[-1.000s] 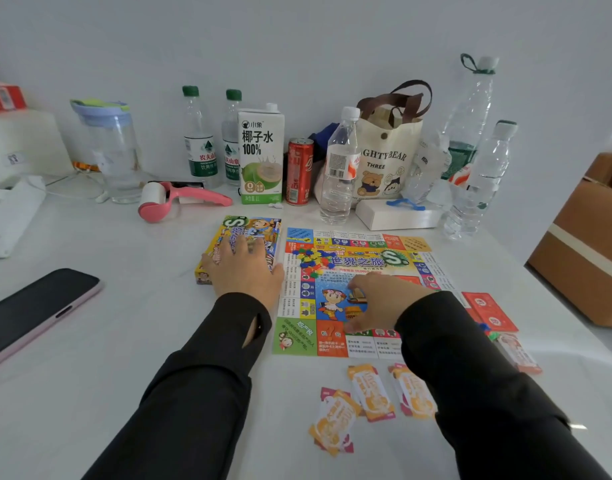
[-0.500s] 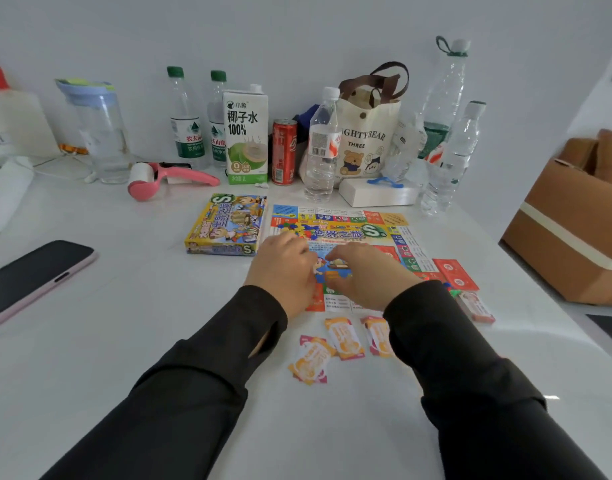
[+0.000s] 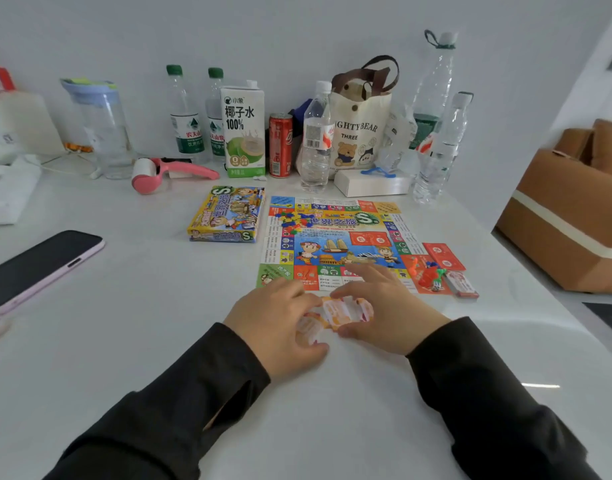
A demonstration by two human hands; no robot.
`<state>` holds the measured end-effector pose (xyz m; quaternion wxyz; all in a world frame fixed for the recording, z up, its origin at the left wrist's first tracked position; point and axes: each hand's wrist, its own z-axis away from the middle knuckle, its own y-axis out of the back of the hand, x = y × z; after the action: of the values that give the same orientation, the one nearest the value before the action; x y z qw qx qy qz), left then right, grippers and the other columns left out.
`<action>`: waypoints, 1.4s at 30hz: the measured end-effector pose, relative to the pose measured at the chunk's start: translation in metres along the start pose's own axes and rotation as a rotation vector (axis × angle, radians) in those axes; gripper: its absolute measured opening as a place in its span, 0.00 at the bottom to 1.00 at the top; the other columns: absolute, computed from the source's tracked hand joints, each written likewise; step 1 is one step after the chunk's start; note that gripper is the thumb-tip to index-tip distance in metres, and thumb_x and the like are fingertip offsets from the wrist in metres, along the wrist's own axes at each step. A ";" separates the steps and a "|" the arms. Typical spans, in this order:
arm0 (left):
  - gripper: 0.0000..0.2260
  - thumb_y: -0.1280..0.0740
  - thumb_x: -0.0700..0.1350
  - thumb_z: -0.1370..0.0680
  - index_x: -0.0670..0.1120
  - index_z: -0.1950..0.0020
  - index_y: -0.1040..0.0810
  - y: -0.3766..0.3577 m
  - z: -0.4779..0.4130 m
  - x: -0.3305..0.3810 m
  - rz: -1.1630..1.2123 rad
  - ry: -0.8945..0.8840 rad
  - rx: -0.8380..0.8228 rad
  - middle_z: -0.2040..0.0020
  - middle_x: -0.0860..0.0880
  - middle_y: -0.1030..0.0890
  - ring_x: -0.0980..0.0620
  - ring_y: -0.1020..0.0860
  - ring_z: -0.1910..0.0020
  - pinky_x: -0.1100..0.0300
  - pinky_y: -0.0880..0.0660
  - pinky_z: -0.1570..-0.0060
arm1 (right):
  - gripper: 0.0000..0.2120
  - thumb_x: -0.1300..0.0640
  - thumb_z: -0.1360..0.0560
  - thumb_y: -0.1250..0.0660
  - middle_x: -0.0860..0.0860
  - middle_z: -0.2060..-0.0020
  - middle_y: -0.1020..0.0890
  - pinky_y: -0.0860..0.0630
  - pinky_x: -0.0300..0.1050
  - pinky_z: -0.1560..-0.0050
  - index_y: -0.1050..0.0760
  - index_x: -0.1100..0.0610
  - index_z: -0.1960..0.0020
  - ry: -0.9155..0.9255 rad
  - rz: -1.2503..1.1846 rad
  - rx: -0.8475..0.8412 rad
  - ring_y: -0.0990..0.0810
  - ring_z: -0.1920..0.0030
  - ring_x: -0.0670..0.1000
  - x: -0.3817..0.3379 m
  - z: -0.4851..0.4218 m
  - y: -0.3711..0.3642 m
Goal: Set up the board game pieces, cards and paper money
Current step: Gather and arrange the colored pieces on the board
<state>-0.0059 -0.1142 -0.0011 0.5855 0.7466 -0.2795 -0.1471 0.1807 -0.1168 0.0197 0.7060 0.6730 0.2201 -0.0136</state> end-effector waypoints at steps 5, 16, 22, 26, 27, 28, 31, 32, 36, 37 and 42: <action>0.23 0.48 0.63 0.33 0.52 0.59 0.17 -0.004 -0.003 -0.006 -0.127 -0.035 0.067 0.64 0.55 0.26 0.53 0.25 0.63 0.60 0.29 0.72 | 0.21 0.44 0.29 0.31 0.45 0.27 0.42 0.48 0.53 0.27 0.29 0.43 0.37 -0.032 -0.002 -0.001 0.49 0.27 0.50 -0.002 -0.001 -0.004; 0.24 0.50 0.62 0.25 0.51 0.41 0.24 -0.006 -0.016 -0.016 -0.177 -0.019 0.058 0.49 0.52 0.27 0.52 0.29 0.46 0.58 0.30 0.55 | 0.19 0.44 0.29 0.32 0.46 0.29 0.38 0.45 0.50 0.28 0.28 0.44 0.39 -0.052 -0.018 0.037 0.45 0.28 0.49 -0.006 -0.001 -0.005; 0.19 0.45 0.56 0.27 0.47 0.54 0.18 -0.007 -0.025 -0.027 -0.140 -0.094 0.335 0.63 0.51 0.23 0.51 0.23 0.64 0.62 0.30 0.72 | 0.21 0.45 0.27 0.34 0.47 0.28 0.39 0.46 0.50 0.27 0.30 0.47 0.35 -0.031 0.004 0.056 0.46 0.27 0.49 -0.008 -0.007 0.004; 0.19 0.46 0.52 0.24 0.42 0.57 0.19 -0.011 -0.043 -0.042 0.098 0.099 0.458 0.62 0.49 0.22 0.50 0.24 0.62 0.60 0.29 0.68 | 0.20 0.47 0.24 0.38 0.47 0.29 0.37 0.46 0.44 0.29 0.32 0.48 0.33 0.005 0.065 0.086 0.42 0.28 0.48 -0.014 -0.018 0.021; 0.19 0.46 0.51 0.23 0.42 0.56 0.19 -0.013 -0.049 -0.047 0.147 0.153 0.469 0.61 0.49 0.22 0.50 0.24 0.61 0.61 0.31 0.66 | 0.19 0.48 0.23 0.38 0.47 0.29 0.36 0.46 0.44 0.30 0.31 0.48 0.33 0.009 0.078 0.079 0.41 0.29 0.48 -0.016 -0.024 0.026; 0.18 0.45 0.50 0.23 0.41 0.55 0.19 -0.015 -0.056 -0.053 0.188 0.200 0.476 0.60 0.48 0.22 0.50 0.25 0.61 0.61 0.32 0.64 | 0.19 0.48 0.23 0.38 0.47 0.30 0.35 0.45 0.44 0.30 0.31 0.49 0.34 0.008 0.086 0.072 0.40 0.29 0.48 -0.018 -0.031 0.030; 0.11 0.41 0.44 0.21 0.42 0.50 0.20 -0.015 -0.074 -0.062 0.300 0.313 0.476 0.55 0.48 0.21 0.52 0.27 0.61 0.61 0.32 0.61 | 0.17 0.49 0.23 0.37 0.49 0.33 0.32 0.40 0.44 0.33 0.29 0.51 0.36 -0.021 0.089 0.052 0.36 0.32 0.50 -0.021 -0.057 0.039; 0.11 0.41 0.42 0.21 0.42 0.49 0.20 -0.014 -0.079 -0.063 0.338 0.341 0.482 0.54 0.48 0.21 0.53 0.28 0.61 0.61 0.32 0.60 | 0.16 0.49 0.23 0.37 0.49 0.33 0.31 0.38 0.44 0.34 0.29 0.51 0.36 -0.036 0.082 0.043 0.35 0.33 0.50 -0.021 -0.067 0.040; 0.11 0.41 0.40 0.22 0.43 0.53 0.19 -0.012 -0.091 -0.069 0.488 0.463 0.497 0.60 0.48 0.20 0.54 0.28 0.66 0.61 0.31 0.63 | 0.17 0.52 0.22 0.39 0.51 0.32 0.32 0.35 0.43 0.38 0.31 0.52 0.34 -0.078 0.092 -0.016 0.31 0.35 0.52 -0.015 -0.113 0.041; 0.10 0.41 0.40 0.22 0.43 0.54 0.20 -0.012 -0.092 -0.073 0.505 0.477 0.490 0.62 0.48 0.20 0.54 0.28 0.68 0.60 0.30 0.64 | 0.17 0.54 0.22 0.40 0.51 0.31 0.32 0.34 0.43 0.39 0.32 0.51 0.33 -0.091 0.080 -0.026 0.29 0.36 0.52 -0.013 -0.128 0.040; 0.10 0.41 0.41 0.23 0.42 0.60 0.22 -0.017 -0.092 -0.075 0.479 0.490 0.362 0.64 0.45 0.20 0.50 0.24 0.65 0.57 0.27 0.64 | 0.22 0.64 0.21 0.45 0.51 0.28 0.36 0.37 0.44 0.34 0.36 0.51 0.29 -0.116 0.017 -0.053 0.36 0.30 0.53 -0.004 -0.182 0.031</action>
<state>-0.0110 0.0055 -0.0004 0.5113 0.7646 -0.3192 0.2283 0.1338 0.0591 0.0511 0.7354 0.6538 0.1732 -0.0407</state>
